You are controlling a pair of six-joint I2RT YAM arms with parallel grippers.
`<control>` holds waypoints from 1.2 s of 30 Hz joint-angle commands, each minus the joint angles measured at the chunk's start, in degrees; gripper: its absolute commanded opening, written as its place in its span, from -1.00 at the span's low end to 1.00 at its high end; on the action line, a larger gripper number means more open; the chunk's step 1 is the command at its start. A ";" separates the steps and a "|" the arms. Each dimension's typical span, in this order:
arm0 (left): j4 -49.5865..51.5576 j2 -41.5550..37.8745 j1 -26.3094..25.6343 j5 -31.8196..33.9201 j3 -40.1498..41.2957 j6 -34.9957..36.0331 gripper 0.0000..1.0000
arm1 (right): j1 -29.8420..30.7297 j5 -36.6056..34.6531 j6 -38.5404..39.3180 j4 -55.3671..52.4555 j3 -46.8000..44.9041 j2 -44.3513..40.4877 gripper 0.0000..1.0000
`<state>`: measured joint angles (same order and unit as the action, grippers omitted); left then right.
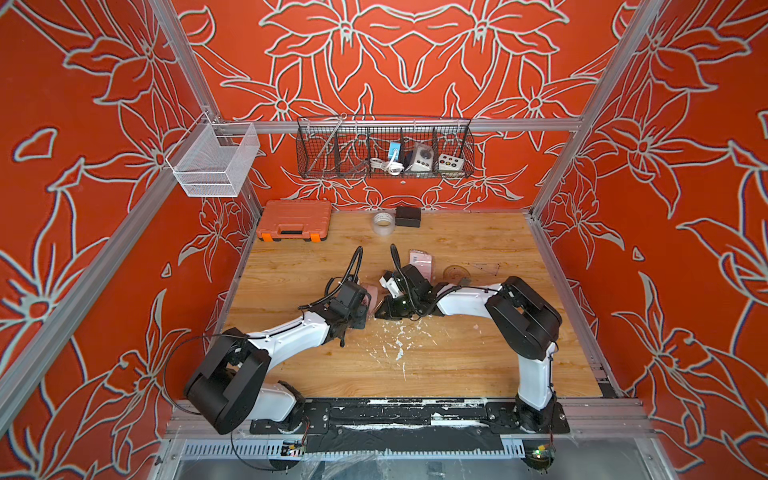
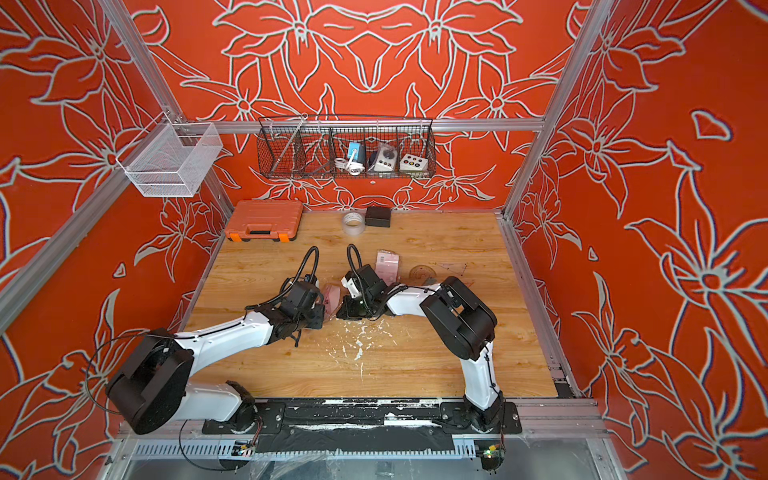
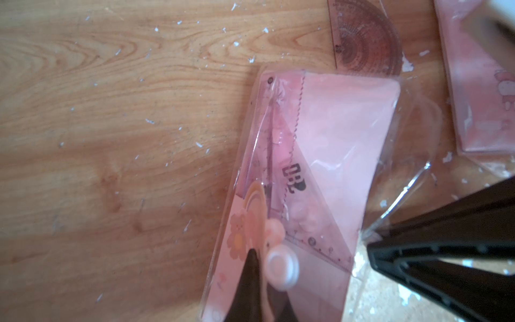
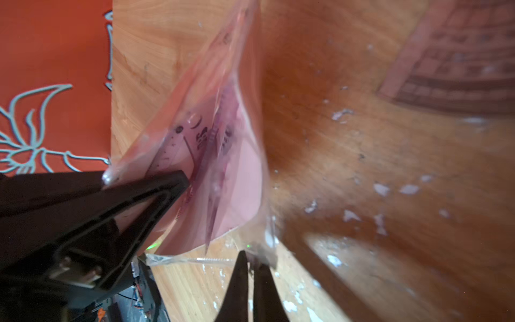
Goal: Open the ruler set and take out the ruler
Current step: Pick up the ruler set bag from the center of the board, then take out the ruler from the ruler set bag.
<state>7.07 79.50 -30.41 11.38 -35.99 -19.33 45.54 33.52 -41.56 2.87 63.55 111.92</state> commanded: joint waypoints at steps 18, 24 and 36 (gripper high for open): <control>-1.00 3.91 -0.35 -2.06 -1.41 -1.33 -1.00 | -2.94 4.16 -5.49 7.51 0.31 -4.76 -0.57; -1.20 3.10 -0.35 -1.97 -0.84 -2.00 -1.00 | -2.29 3.22 -5.08 9.39 2.66 1.24 -0.58; -2.91 1.85 -0.35 -2.59 0.70 -2.02 -1.00 | -2.13 2.71 -5.77 10.58 6.55 8.52 -0.55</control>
<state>4.14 82.06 -30.44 10.98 -36.67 -20.49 43.16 36.12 -46.33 12.67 68.55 118.58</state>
